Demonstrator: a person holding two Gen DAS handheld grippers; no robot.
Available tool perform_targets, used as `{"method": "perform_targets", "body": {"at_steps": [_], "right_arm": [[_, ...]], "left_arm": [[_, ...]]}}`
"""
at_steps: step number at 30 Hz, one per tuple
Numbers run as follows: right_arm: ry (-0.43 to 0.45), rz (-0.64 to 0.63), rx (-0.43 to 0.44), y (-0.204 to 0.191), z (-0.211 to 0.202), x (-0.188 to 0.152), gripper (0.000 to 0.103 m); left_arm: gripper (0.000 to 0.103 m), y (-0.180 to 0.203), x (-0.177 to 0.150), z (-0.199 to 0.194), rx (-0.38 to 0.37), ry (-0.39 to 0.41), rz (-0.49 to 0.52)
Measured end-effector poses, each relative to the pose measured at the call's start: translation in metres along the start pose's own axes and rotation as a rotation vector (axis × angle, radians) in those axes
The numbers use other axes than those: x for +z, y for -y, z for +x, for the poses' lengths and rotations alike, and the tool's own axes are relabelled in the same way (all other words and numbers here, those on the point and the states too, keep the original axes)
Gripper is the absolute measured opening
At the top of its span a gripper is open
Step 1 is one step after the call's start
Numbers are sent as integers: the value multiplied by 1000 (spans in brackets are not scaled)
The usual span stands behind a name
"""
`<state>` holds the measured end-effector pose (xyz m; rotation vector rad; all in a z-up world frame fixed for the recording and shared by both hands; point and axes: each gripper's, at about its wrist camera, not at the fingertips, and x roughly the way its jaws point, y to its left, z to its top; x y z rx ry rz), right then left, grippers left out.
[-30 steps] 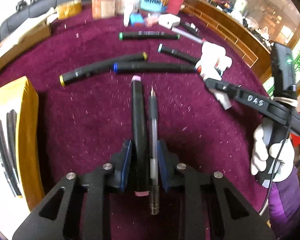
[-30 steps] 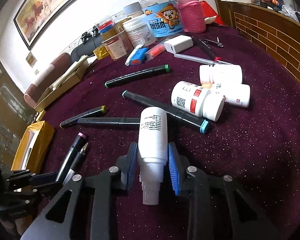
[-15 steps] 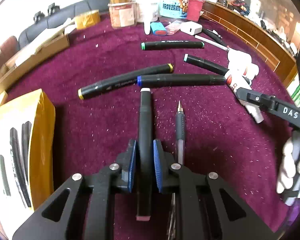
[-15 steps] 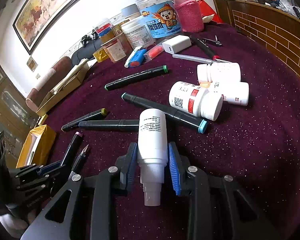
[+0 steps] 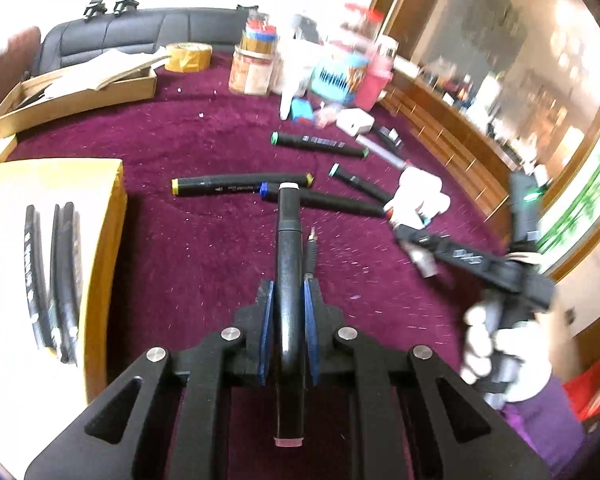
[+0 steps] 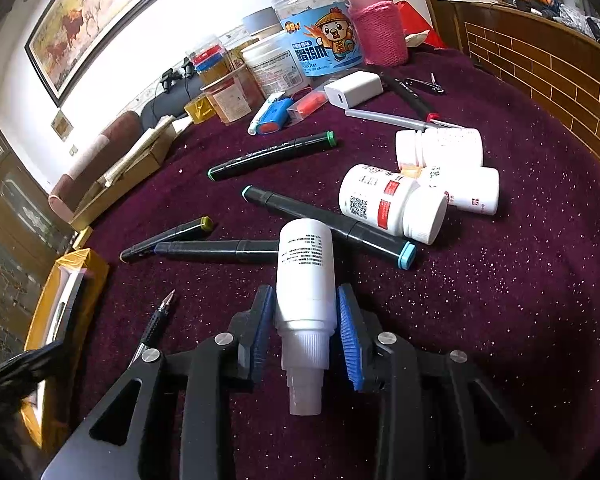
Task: Organize rigid objects
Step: 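Place the black marker and white spray bottle into the white tray with both grippers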
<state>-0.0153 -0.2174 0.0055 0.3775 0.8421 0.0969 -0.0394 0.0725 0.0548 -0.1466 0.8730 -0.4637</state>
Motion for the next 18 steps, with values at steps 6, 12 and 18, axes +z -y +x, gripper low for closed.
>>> {"method": "perform_targets", "body": {"at_steps": [6, 12, 18], "right_arm": [[-36, -57, -104, -15, 6, 5, 28], [-76, 11, -2, -22, -9, 8, 26], [-88, -7, 178, -77, -31, 16, 26]], "left_arm": [[12, -30, -6, -47, -52, 72, -81], [12, -88, -11, -89, 32, 125, -168], [12, -155, -3, -95, 170, 97, -239]]}}
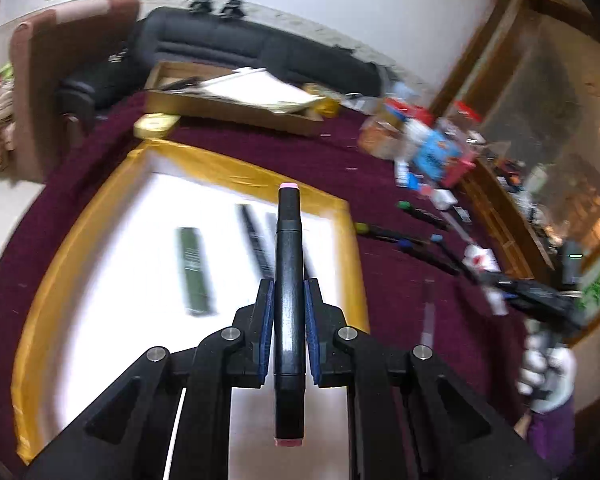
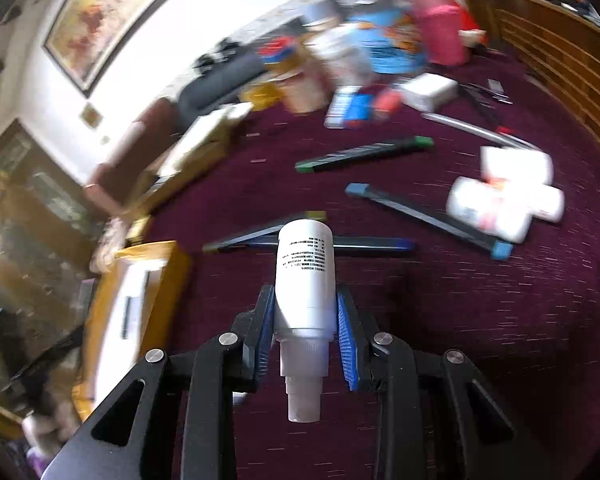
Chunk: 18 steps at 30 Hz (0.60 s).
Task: Organize rigid objects
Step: 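Place the black marker and white spray bottle into the white tray with both grippers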
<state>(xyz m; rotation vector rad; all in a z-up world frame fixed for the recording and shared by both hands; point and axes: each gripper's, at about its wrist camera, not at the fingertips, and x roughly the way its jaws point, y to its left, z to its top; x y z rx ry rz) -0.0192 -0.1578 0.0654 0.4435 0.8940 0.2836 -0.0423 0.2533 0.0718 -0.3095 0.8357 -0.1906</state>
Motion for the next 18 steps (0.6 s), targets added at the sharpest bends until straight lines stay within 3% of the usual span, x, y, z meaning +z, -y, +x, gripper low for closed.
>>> {"method": "perform_targets", "body": {"at_steps": [6, 12, 15, 18], "right_arm": [[-97, -58, 150, -87, 37, -2, 26], [-200, -102, 200, -160, 96, -14, 27], [-253, -105, 220, -188, 127, -21, 27], [-281, -136, 197, -213, 153, -26, 27]], "left_arm": [[12, -41, 15, 31, 124, -45, -49], [12, -77, 21, 59, 195, -113, -127], [12, -83, 22, 65, 183, -134, -146], [13, -85, 18, 51, 143, -99, -169]]}}
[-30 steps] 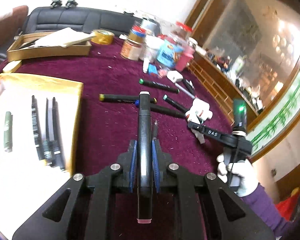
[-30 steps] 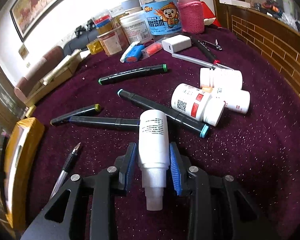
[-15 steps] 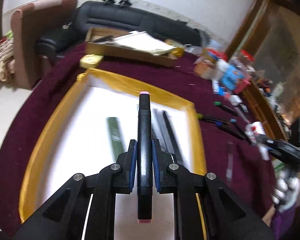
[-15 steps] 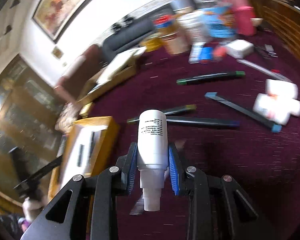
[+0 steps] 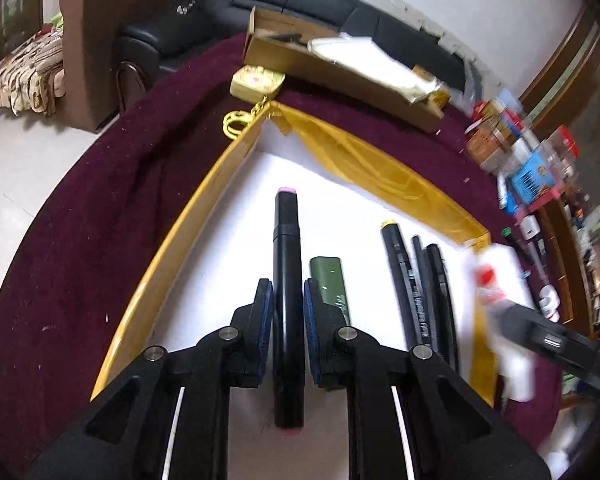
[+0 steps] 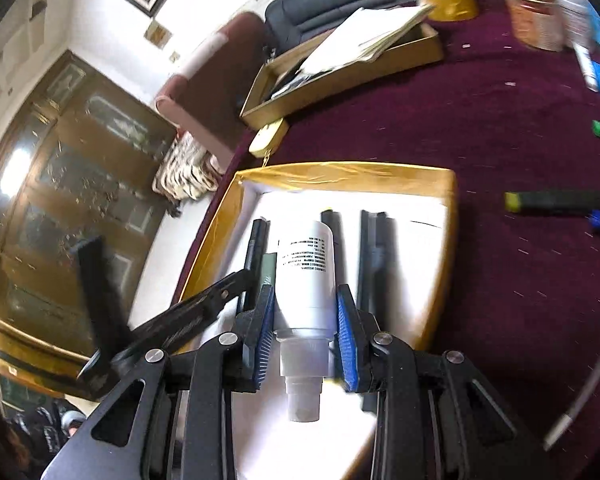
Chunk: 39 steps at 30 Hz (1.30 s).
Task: Organize rigid objects
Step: 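Place the black marker and white spray bottle into the white tray with both grippers, then grasp the clear ballpoint pen with the left gripper while the right gripper grasps a black marker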
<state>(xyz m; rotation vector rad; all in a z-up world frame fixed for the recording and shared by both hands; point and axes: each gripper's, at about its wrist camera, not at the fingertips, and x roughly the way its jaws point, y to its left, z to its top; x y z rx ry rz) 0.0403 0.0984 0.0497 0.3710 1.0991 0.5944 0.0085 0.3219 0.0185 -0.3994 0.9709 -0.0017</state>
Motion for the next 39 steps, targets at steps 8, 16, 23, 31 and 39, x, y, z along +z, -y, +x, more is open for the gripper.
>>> {"method": "perform_targets", "body": {"at_steps": [8, 16, 23, 31, 39], "right_arm": [[-47, -70, -64, -30, 45, 8, 27], [30, -60, -34, -14, 4, -4, 32], [266, -59, -167, 46, -105, -25, 43], [327, 134, -316, 168, -178, -59, 43], [367, 253, -302, 234, -216, -91, 43]], "left_arm": [[32, -25, -18, -51, -143, 104, -124], [39, -16, -34, -87, -198, 191, -137], [51, 56, -53, -97, -247, 196, 33], [51, 183, -97, -62, -306, 47, 323], [51, 262, -119, 19, -95, -34, 489]]}}
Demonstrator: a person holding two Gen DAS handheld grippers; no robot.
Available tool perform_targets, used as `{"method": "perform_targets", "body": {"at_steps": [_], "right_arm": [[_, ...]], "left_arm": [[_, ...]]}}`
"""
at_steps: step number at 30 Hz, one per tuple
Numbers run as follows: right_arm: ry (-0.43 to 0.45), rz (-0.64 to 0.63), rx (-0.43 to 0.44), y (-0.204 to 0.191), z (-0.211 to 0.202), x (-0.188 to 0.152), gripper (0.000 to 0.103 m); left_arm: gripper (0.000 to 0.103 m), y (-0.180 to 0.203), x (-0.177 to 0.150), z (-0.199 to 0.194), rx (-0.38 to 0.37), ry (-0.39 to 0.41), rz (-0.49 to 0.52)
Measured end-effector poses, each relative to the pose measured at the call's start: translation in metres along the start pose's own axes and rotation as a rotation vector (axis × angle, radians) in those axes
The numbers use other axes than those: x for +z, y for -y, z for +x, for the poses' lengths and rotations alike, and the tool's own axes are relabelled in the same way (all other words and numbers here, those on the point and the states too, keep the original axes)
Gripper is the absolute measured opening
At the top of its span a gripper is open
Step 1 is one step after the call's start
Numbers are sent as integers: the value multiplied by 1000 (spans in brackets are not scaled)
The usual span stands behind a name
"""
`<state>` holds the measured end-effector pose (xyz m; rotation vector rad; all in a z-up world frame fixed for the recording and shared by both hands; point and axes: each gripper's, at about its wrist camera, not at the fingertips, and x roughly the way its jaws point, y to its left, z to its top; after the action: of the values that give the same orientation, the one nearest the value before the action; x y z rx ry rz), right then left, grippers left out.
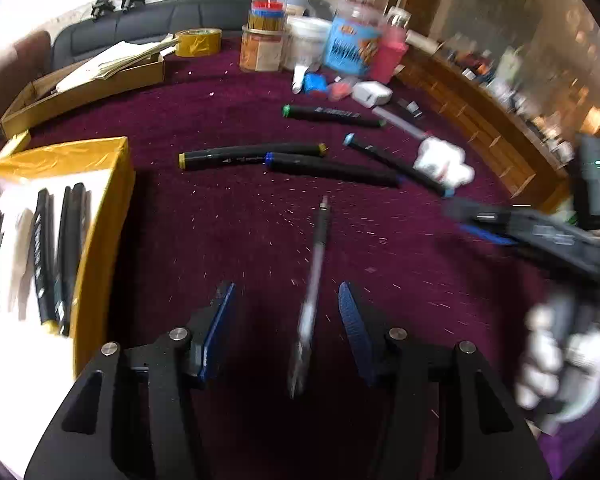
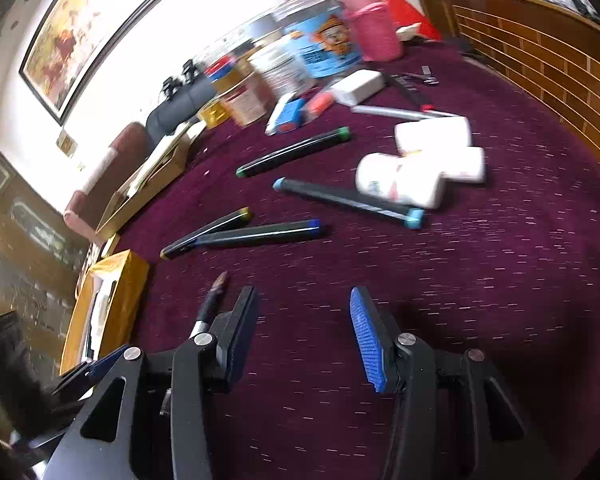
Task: Organize rigid objects
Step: 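Grasp the clear ballpoint pen with the left gripper while the right gripper grasps a black marker, then carry the clear pen and black marker into the white tray and release both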
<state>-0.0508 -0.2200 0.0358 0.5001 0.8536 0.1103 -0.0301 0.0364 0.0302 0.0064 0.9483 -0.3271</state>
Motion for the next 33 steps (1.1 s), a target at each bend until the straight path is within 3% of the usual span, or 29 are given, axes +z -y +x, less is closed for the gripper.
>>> {"method": "perform_targets", "body": {"at_steps": [3, 4, 6, 9, 15, 19, 23, 25, 29, 33], "right_arm": [[19, 13, -8, 18, -9, 5, 43], [21, 16, -10, 22, -11, 8, 43], [18, 19, -7, 25, -15, 8, 43], [3, -8, 2, 21, -13, 10, 43], [-41, -146, -9, -15, 17, 22, 43], [-77, -262, -59, -50, 54, 40, 43], [-105, -349, -121, -73, 91, 52, 42], [-142, -369, -119, -79, 107, 52, 42], [-230, -360, -27, -85, 120, 43, 48], [-239, -421, -58, -99, 117, 26, 48]], "left_arm": [[51, 10, 7, 27, 63, -30, 35], [56, 14, 8, 38, 93, -34, 65], [53, 24, 5, 38, 124, -3, 131], [6, 19, 3, 30, 59, -19, 125], [6, -1, -9, 4, -73, -5, 15], [6, -13, -17, -29, -188, 55, -67], [6, -23, -26, -64, -254, 130, -107], [6, -31, -32, -75, -274, 153, -125], [6, -47, -42, -91, -293, 179, -152], [6, -61, -45, -92, -302, 188, -186]]}}
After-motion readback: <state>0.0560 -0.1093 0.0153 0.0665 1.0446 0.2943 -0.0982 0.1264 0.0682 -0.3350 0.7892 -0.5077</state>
